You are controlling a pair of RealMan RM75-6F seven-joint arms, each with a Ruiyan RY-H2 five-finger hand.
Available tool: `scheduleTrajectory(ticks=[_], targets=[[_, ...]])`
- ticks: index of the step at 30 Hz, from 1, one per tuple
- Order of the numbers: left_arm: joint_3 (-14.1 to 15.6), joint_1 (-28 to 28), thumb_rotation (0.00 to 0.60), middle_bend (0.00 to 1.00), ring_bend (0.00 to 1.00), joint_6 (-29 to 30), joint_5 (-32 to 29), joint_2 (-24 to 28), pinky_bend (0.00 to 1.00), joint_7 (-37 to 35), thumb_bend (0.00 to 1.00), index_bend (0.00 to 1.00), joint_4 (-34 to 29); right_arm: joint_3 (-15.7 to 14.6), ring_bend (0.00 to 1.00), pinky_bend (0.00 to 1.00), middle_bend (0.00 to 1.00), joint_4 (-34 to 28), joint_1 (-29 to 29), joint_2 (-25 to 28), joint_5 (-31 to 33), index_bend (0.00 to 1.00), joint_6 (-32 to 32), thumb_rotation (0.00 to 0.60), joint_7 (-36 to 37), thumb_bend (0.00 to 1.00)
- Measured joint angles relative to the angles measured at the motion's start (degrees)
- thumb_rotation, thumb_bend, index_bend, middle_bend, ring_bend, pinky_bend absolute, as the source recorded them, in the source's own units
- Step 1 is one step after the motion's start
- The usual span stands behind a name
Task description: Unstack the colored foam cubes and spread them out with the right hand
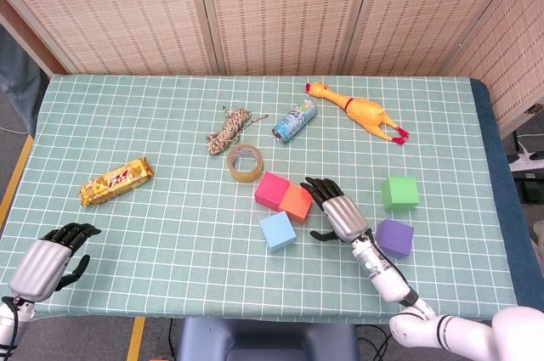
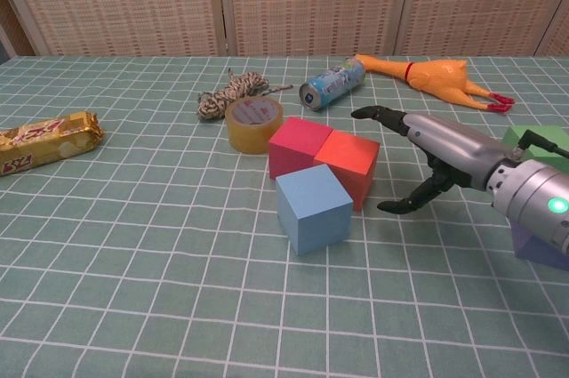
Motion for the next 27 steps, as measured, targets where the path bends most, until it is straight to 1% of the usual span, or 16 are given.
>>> scheduleTrajectory(ticks=[2, 4, 6, 9, 15, 18, 21, 25, 27], targets=[[0.06, 0.04, 0.6, 0.27, 0.25, 0.12, 0.15, 0.0, 0.45, 0.01, 0.49, 0.27, -0.01, 0.25, 0.0, 0.19, 0.0, 2.5, 0.52, -1.97, -0.52, 0.01, 0.76, 0.6, 0.55, 0.08], [0.21, -0.02, 0.6, 0.27, 0.25, 0.03, 0.44, -0.01, 0.45, 0.02, 0.48, 0.27, -0.01, 0.44, 0.0, 0.35, 0.0, 4.95, 1.03, -3.75, -1.02, 0.02, 1.42, 0.6, 1.14, 0.08], [0.32, -0.12, 0.6, 0.27, 0.25, -0.16, 0.57, -0.03, 0.45, 0.05, 0.49, 0.27, 0.0, 0.55, 0.02, 0.41, 0.0, 6.89, 1.49, -5.19, -1.33, 0.03, 1.75, 0.6, 1.69, 0.08], [0.38, -0.17, 0.6, 0.27, 0.25, -0.29, 0.61, -0.06, 0.45, 0.12, 0.48, 0.27, -0.03, 0.68, 0.06, 0.41, 0.0, 9.57, 2.26, -7.11, -1.65, 0.05, 1.92, 0.6, 2.44, 0.08], [0.45, -0.18, 0.6, 0.27, 0.25, -0.29, 0.73, -0.05, 0.45, 0.14, 0.49, 0.27, -0.09, 0.55, 0.06, 0.39, 0.0, 14.2, 3.29, -9.94, -2.5, 0.08, 2.58, 0.6, 3.83, 0.08], [0.45, -0.16, 0.6, 0.27, 0.25, -0.2, 0.77, -0.03, 0.45, 0.11, 0.48, 0.27, -0.09, 0.25, 0.1, 0.38, 0.0, 16.58, 3.64, -11.25, -3.07, 0.09, 3.14, 0.6, 4.92, 0.09], [0.46, -0.14, 0.6, 0.27, 0.25, -0.16, 0.77, 0.0, 0.45, 0.03, 0.49, 0.27, -0.07, -0.15, 0.16, 0.4, 0.03, 18.64, 3.83, -12.29, -3.82, 0.11, 4.2, 0.6, 5.92, 0.15], [0.46, -0.12, 0.6, 0.27, 0.25, -0.11, 0.78, 0.0, 0.45, 0.02, 0.49, 0.27, -0.05, -0.59, 0.27, 0.5, 0.13, 21.54, 3.8, -13.48, -5.0, 0.14, 6.92, 0.6, 6.64, 0.27], [0.48, -0.14, 0.6, 0.27, 0.25, -0.18, 0.78, -0.01, 0.45, 0.05, 0.49, 0.27, -0.03, -0.78, 0.32, 0.55, 0.17, 22.68, 3.67, -13.87, -5.52, 0.15, 8.4, 0.6, 7.02, 0.35]])
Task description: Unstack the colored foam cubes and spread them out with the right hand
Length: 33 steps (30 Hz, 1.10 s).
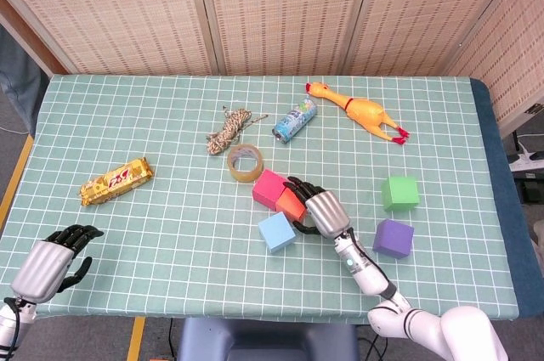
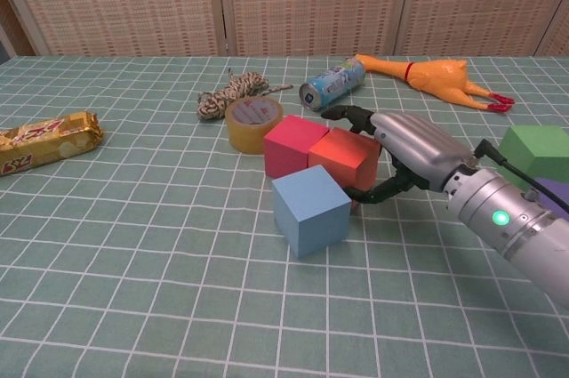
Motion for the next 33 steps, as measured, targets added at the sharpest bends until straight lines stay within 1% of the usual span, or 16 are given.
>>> scheduleTrajectory(ticks=[3, 5, 8, 11, 16, 18, 20, 22, 24, 26, 27, 29, 33], targets=[[0.02, -0.04, 0.6, 0.27, 0.25, -0.17, -0.06, -0.04, 0.45, 0.05, 0.48, 0.27, -0.03, -0.3, 0.35, 0.58, 0.19, 1.14, -0.41, -0.3, -0.8, 0.16, 2.5, 0.6, 0.5, 0.42], [0.03, -0.08, 0.6, 0.27, 0.25, -0.32, -0.11, -0.05, 0.45, 0.11, 0.49, 0.27, -0.1, -0.54, 0.35, 0.58, 0.2, 1.45, -0.91, -0.15, -1.25, 0.17, 4.11, 0.6, 0.72, 0.44], [0.08, -0.07, 0.6, 0.27, 0.25, -0.34, -0.08, -0.03, 0.45, 0.2, 0.49, 0.27, -0.17, -0.94, 0.35, 0.58, 0.2, 0.66, -1.85, 1.23, -1.58, 0.17, 5.58, 0.6, 0.56, 0.45], [0.07, -0.11, 0.6, 0.27, 0.25, -0.44, -0.11, -0.06, 0.45, 0.18, 0.48, 0.27, -0.15, -1.12, 0.35, 0.58, 0.2, -1.68, -3.01, 3.74, -1.37, 0.17, 6.2, 0.6, -0.91, 0.45], [0.1, -0.33, 0.6, 0.27, 0.25, -1.12, -0.25, -0.29, 0.45, 0.48, 0.49, 0.27, -0.07, -0.31, 0.35, 0.58, 0.2, -6.67, -4.56, 9.08, 0.97, 0.16, 5.47, 0.6, -3.83, 0.45], [0.11, -0.4, 0.6, 0.27, 0.25, -1.39, -0.35, -0.39, 0.45, 0.67, 0.49, 0.27, -0.06, 0.13, 0.34, 0.57, 0.2, -7.47, -4.59, 10.31, 1.84, 0.16, 4.14, 0.6, -3.59, 0.45], [0.14, -0.46, 0.6, 0.27, 0.25, -1.64, -0.44, -0.43, 0.45, 0.94, 0.49, 0.27, -0.13, 0.6, 0.31, 0.55, 0.2, -7.64, -4.36, 11.09, 2.73, 0.15, 2.22, 0.6, -2.59, 0.44], [0.13, -0.49, 0.6, 0.27, 0.25, -1.58, -0.39, -0.44, 0.45, 0.99, 0.49, 0.27, -0.16, 0.91, 0.22, 0.47, 0.19, -7.02, -3.98, 11.48, 3.44, 0.1, 0.35, 0.6, -1.35, 0.37], [0.12, -0.48, 0.6, 0.27, 0.25, -1.51, -0.38, -0.44, 0.45, 0.83, 0.49, 0.27, -0.09, 1.07, 0.08, 0.33, 0.12, -6.44, -3.74, 11.64, 4.06, 0.04, -1.06, 0.6, -0.11, 0.25], [0.1, -0.47, 0.6, 0.27, 0.25, -1.5, -0.48, -0.41, 0.45, 0.53, 0.49, 0.27, 0.01, 1.18, 0.02, 0.24, 0.06, -6.3, -3.59, 11.84, 4.72, 0.01, -2.27, 0.6, 1.12, 0.21], [0.09, -0.46, 0.6, 0.27, 0.25, -1.48, -0.54, -0.39, 0.45, 0.41, 0.49, 0.27, 0.05, 1.21, 0.0, 0.19, 0.03, -6.29, -3.58, 11.87, 4.81, 0.0, -2.41, 0.6, 1.24, 0.2], [0.07, -0.42, 0.6, 0.27, 0.25, -1.33, -0.56, -0.35, 0.45, 0.27, 0.49, 0.27, 0.1, 1.3, 0.0, 0.16, 0.01, -6.25, -3.67, 11.74, 4.76, 0.0, -1.74, 0.6, 0.55, 0.19], [0.12, -0.37, 0.6, 0.27, 0.25, -1.03, -0.28, -0.34, 0.45, 0.46, 0.49, 0.27, 0.06, 0.99, 0.0, 0.07, 0.0, -5.96, -4.17, 10.53, 3.67, 0.0, 1.76, 0.6, -1.77, 0.14]])
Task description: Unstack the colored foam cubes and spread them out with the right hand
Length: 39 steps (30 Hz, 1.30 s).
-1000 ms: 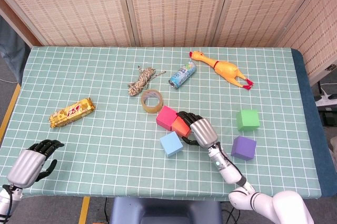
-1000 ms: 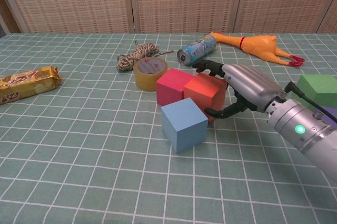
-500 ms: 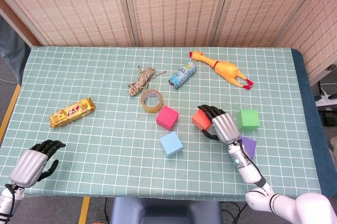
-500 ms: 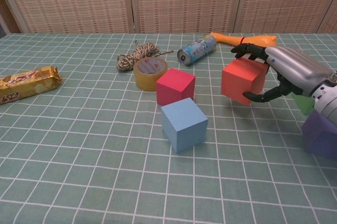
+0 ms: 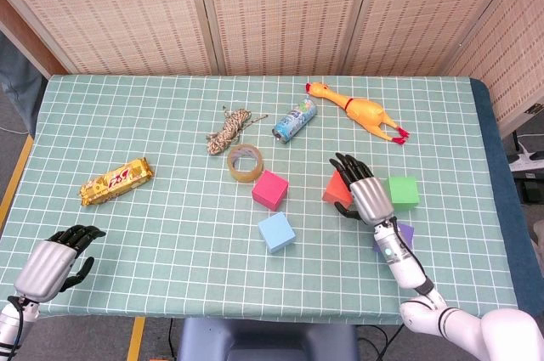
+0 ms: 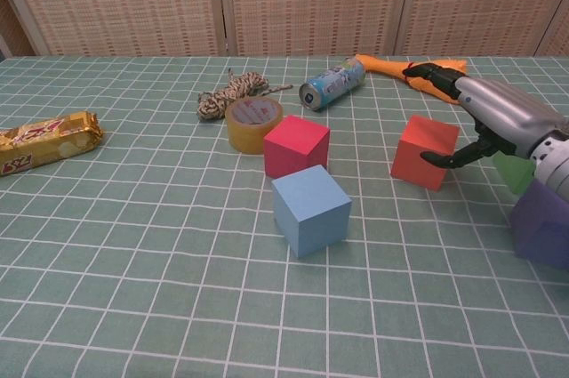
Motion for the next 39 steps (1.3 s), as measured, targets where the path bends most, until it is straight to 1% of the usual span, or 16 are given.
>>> scheduleTrajectory(ticks=[3, 4, 6, 10, 13, 16, 20, 24, 27, 30, 34, 39], targets=[[0.02, 0.0, 0.6, 0.27, 0.25, -0.1, -0.02, -0.04, 0.45, 0.21, 0.49, 0.27, -0.06, -1.25, 0.0, 0.02, 0.0, -0.1, -0.27, -0.84, -2.13, 0.0, 2.01, 0.6, -1.08, 0.13], [0.03, -0.02, 0.6, 0.27, 0.25, -0.18, -0.05, -0.06, 0.45, 0.26, 0.49, 0.27, -0.07, -1.85, 0.0, 0.01, 0.0, -0.46, -0.26, -0.86, -2.9, 0.0, 2.18, 0.6, -0.57, 0.13], [0.04, -0.06, 0.6, 0.27, 0.25, -0.29, -0.09, -0.05, 0.45, 0.26, 0.49, 0.27, -0.07, -2.77, 0.0, 0.0, 0.0, -1.44, -0.15, -0.64, -3.92, 0.0, 2.15, 0.6, 1.01, 0.13], [-0.03, 0.0, 0.6, 0.27, 0.25, -0.04, -0.15, 0.06, 0.45, 0.08, 0.49, 0.27, -0.06, -5.07, 0.0, 0.0, 0.0, -6.03, 0.3, 1.06, -6.68, 0.0, 2.01, 0.6, 6.58, 0.13], [-0.2, 0.14, 0.6, 0.27, 0.25, 0.31, -0.38, 0.16, 0.45, -0.23, 0.49, 0.27, -0.02, -6.98, 0.0, 0.0, 0.0, -9.85, 0.4, 2.77, -9.24, 0.0, 2.62, 0.6, 9.1, 0.13], [-0.33, 0.22, 0.6, 0.27, 0.25, 0.33, -0.7, 0.22, 0.45, -0.35, 0.49, 0.27, 0.01, -8.71, 0.0, 0.0, 0.0, -12.82, 0.36, 4.18, -11.43, 0.0, 3.48, 0.6, 9.91, 0.13], [-0.34, 0.2, 0.6, 0.27, 0.25, 0.21, -0.69, 0.18, 0.45, -0.12, 0.48, 0.27, -0.06, -9.95, 0.0, 0.0, 0.0, -16.04, 0.59, 5.53, -12.86, 0.0, 3.38, 0.6, 10.06, 0.13], [-0.23, 0.14, 0.6, 0.27, 0.25, 0.05, -0.54, 0.17, 0.45, 0.05, 0.49, 0.27, -0.13, -9.98, 0.0, 0.0, 0.0, -17.11, 0.97, 5.52, -13.11, 0.0, 2.47, 0.6, 7.56, 0.13], [-0.26, 0.17, 0.6, 0.27, 0.25, 0.11, -0.59, 0.2, 0.45, 0.05, 0.49, 0.27, -0.14, -9.63, 0.0, 0.01, 0.0, -17.63, 1.71, 4.97, -12.68, 0.0, 0.33, 0.6, 6.08, 0.13], [-0.3, 0.24, 0.6, 0.27, 0.25, 0.32, -0.59, 0.28, 0.45, -0.1, 0.49, 0.27, -0.16, -8.73, 0.0, 0.01, 0.0, -17.67, 2.92, 3.91, -11.76, 0.0, -2.45, 0.6, 4.38, 0.13], [-0.31, 0.27, 0.6, 0.27, 0.25, 0.43, -0.55, 0.36, 0.45, -0.33, 0.49, 0.27, -0.11, -6.7, 0.0, 0.03, 0.0, -16.87, 5.08, 1.32, -9.64, 0.0, -6.78, 0.6, 1.67, 0.13], [-0.26, 0.26, 0.6, 0.27, 0.25, 0.43, -0.46, 0.37, 0.45, -0.4, 0.49, 0.27, -0.05, -5.07, 0.0, 0.06, 0.0, -15.61, 7.33, -1.62, -8.03, 0.0, -9.78, 0.6, -0.77, 0.13]])
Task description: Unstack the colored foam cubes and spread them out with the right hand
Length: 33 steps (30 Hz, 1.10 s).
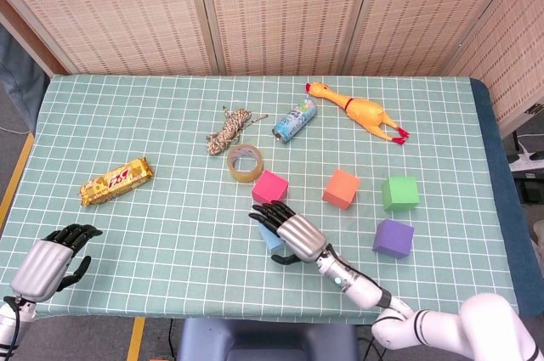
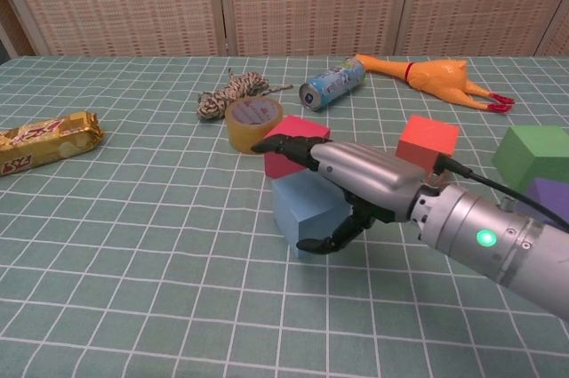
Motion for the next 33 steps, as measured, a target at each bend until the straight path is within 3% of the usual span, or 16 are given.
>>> scheduleTrajectory(ticks=[4, 16, 23, 33], targets=[[-0.01, 0.06, 0.6, 0.27, 0.25, 0.19, 0.08, 0.04, 0.45, 0.05, 0.49, 0.27, -0.08, 0.57, 0.01, 0.14, 0.02, 1.09, 0.52, -1.53, 0.66, 0.02, -0.57, 0.6, -1.16, 0.13], [-0.05, 0.02, 0.6, 0.27, 0.25, -0.06, -0.09, -0.01, 0.45, 0.09, 0.48, 0.27, -0.01, 0.2, 0.36, 0.53, 0.34, 3.32, -0.26, -2.28, 1.35, 0.23, 0.81, 0.6, -1.74, 0.13], [-0.03, -0.04, 0.6, 0.27, 0.25, -0.28, -0.14, -0.02, 0.45, 0.08, 0.49, 0.27, -0.04, 0.16, 0.48, 0.64, 0.44, 3.84, -0.71, -2.33, 1.19, 0.3, 2.24, 0.6, -2.18, 0.13], [-0.07, 0.04, 0.6, 0.27, 0.25, 0.03, -0.1, 0.04, 0.45, -0.16, 0.49, 0.27, -0.03, -0.43, 0.53, 0.69, 0.49, 2.11, -2.01, -0.38, 0.08, 0.34, 5.69, 0.6, -2.95, 0.13]])
